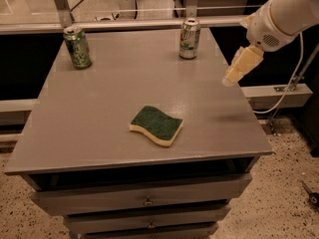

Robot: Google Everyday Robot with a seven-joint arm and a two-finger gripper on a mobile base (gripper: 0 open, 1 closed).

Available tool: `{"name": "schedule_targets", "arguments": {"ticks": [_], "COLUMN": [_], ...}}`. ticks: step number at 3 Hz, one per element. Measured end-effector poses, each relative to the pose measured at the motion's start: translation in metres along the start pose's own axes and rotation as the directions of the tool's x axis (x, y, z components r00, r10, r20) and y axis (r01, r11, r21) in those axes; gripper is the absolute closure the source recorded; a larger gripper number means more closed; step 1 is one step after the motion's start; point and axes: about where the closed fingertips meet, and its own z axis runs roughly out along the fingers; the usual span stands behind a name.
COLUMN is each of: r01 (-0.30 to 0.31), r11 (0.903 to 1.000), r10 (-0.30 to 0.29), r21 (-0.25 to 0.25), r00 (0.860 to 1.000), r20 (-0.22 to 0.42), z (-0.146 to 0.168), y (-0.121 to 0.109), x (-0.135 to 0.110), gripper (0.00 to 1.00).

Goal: Move 7up can near sponge

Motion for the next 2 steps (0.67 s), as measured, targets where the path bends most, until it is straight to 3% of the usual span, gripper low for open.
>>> {"name": "schedule_targets", "arguments": {"ticks": [1,2], "r01": [-0.084,-0.206], "r11": [0.9961,0.9785], "r10": [0.08,0.196], "r21": [0.027,0.008], "r00": [0.989,0.942], "r20": [0.126,0.271], "z": [0.042,0.083], "y": [-0.041,-0.075], "x": [-0.012,-0.022], "gripper": [0.0,0.0]}}
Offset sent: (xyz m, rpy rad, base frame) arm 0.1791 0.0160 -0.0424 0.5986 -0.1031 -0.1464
